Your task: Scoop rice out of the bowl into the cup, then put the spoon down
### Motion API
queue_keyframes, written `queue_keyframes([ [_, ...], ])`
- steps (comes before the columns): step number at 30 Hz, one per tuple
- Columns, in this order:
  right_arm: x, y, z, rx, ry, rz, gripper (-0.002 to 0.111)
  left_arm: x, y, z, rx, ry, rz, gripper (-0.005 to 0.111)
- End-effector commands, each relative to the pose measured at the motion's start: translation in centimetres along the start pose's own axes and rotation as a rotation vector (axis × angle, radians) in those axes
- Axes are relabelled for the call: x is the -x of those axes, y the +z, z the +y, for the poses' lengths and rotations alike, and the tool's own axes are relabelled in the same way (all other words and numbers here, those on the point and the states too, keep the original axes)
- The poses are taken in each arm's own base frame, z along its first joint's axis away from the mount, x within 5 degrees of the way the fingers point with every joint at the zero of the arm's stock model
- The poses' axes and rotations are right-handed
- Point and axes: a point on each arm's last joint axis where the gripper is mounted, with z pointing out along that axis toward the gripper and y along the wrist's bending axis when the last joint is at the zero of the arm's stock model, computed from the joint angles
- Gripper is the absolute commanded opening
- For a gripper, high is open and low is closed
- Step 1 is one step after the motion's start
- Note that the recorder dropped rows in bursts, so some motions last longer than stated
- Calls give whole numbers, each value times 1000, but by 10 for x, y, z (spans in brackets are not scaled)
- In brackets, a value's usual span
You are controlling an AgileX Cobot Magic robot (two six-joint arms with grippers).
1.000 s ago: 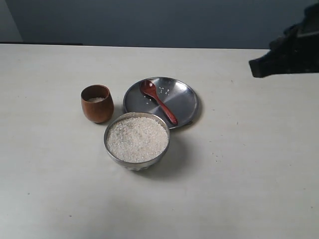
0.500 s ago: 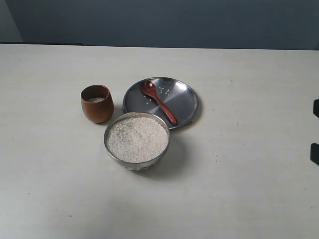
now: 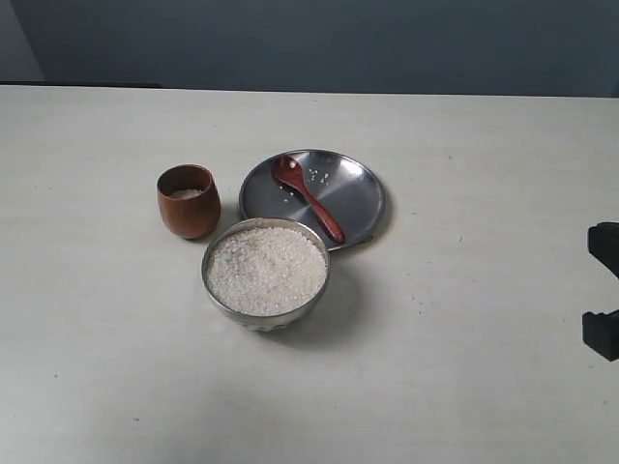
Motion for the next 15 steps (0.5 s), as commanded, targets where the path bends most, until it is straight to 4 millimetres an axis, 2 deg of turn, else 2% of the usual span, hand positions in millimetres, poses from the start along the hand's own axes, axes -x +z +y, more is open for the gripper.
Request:
queue_keyframes([
  [1,-2,-1,-1,-9,3,4,-1,2,-3,0,1,-5,-19,0],
  [15,-2,-1,-1,-6,11,6,-1,2,-3,0,-3,-8,-19,0],
])
